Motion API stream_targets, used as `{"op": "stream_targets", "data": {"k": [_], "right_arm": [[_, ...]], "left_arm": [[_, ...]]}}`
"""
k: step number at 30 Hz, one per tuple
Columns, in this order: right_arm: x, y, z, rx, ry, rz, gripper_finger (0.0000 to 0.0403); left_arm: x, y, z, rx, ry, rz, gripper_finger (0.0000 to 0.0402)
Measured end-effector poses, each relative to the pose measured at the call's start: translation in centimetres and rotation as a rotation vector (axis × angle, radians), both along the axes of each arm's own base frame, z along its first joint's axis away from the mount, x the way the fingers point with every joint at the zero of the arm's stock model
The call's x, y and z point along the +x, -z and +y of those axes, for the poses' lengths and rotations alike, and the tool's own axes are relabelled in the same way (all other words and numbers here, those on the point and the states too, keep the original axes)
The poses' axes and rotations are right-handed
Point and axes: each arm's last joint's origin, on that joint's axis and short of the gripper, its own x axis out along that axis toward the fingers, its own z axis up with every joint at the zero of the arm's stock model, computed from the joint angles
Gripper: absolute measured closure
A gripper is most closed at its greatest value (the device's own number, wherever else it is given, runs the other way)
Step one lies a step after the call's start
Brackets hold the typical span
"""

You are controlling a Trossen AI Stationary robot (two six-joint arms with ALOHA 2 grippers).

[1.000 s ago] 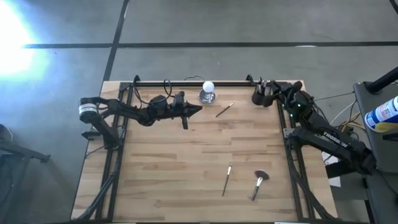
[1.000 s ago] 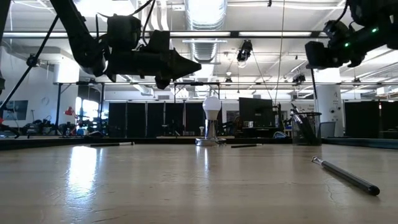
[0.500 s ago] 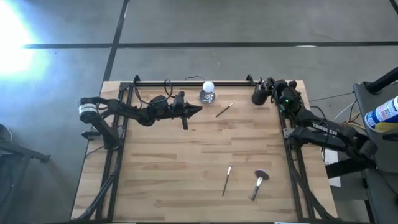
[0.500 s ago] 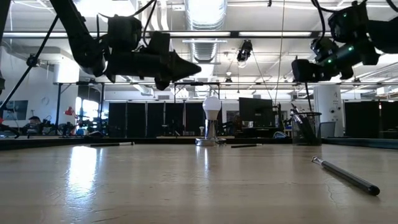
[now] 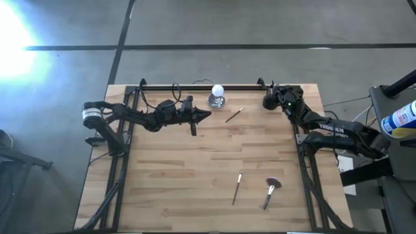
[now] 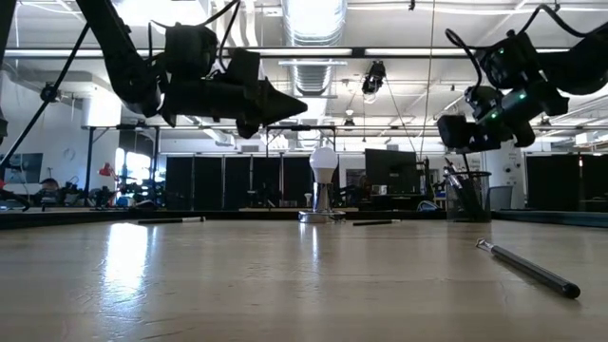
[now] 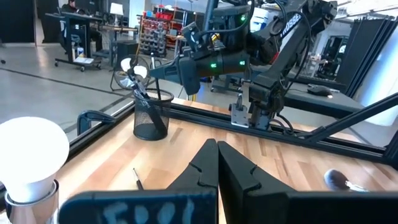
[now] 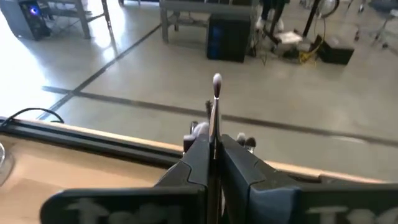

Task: Put items in baskets/containers
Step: Put the black eyeshadow brush into the black pen holder

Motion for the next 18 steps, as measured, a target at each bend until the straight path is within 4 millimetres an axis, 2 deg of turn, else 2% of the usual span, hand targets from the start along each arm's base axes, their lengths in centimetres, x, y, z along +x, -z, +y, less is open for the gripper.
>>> {"op": "stream_targets", "data": {"k": [6,12,18], "right_arm": [[0.1,-0.4,-0.1,0.079,0.02,0.012,0.0349],[0.0,-2.7,0.0,0.13,0.037,0.012,0.0317],[0.0,-4.8,0.0,0.176,0.04,0.06,0.0336]], "left_arm": [[0.0,0.1,0.0,-0.033,0.001,0.007,0.0401],[-0.6,1.2,-0.1,-0.036,-0.002,0.045,0.0401],[-1.0,1.7,-0.2,-0.028,-0.001,0.053,0.0401]]}}
